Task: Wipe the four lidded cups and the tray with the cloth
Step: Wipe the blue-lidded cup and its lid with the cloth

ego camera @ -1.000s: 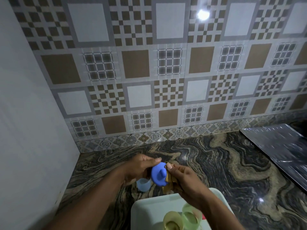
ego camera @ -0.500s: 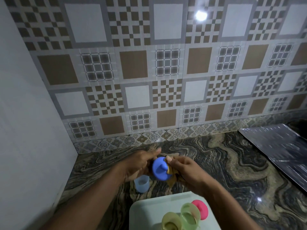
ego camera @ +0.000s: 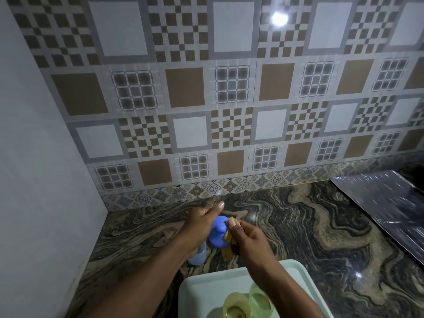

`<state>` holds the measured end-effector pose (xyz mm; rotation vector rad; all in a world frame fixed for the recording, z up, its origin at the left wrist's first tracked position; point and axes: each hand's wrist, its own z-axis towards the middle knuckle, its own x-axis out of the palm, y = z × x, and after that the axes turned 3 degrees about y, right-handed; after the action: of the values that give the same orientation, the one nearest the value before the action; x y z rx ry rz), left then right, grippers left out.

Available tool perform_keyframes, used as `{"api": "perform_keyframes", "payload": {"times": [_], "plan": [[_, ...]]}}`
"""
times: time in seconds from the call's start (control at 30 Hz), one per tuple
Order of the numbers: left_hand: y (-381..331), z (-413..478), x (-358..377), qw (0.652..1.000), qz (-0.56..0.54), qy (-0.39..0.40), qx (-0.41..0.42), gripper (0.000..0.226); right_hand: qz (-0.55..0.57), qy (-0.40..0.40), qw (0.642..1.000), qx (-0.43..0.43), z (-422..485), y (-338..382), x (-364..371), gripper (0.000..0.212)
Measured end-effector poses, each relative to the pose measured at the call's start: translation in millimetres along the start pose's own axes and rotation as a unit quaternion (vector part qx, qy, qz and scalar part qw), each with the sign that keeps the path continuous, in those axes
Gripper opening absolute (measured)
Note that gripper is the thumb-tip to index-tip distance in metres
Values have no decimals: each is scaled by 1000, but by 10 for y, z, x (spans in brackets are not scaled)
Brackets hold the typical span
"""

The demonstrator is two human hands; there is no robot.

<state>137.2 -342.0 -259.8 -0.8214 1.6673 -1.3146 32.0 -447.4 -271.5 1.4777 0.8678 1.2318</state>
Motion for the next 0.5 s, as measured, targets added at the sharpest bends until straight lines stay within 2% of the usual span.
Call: {"api": "perform_keyframes", "payload": {"times": [0.07, 0.13, 0.2, 0.3, 0.4, 0.47, 0.5], "plan": [[-34, -27, -81, 991, -34, 101, -75, 57, -33, 68, 996, 57, 40, 130, -145, 33], [-145, -64, -113, 981, 8, 167, -102, 57, -72, 142, 982, 101, 112, 288, -263, 35], [-255, -62, -61, 986, 86, 137, -47, 63, -74, 171, 978, 99, 193, 353, -310, 37], [-256, -3, 72, 996, 76, -24, 32, 63, -28, 101, 994, 34, 177, 284, -164, 36], [-146, -5, 198, 992, 31, -121, 33, 59, -3, -41, 998, -37, 80, 39, 8, 35], [-68, -15, 190, 996, 3, -92, -19, 56, 4, -64, 998, -13, 79, -85, -22, 40], [-57, -13, 155, 997, -15, -37, -68, 55, -4, -37, 999, 12, 88, -69, -74, 44]]}}
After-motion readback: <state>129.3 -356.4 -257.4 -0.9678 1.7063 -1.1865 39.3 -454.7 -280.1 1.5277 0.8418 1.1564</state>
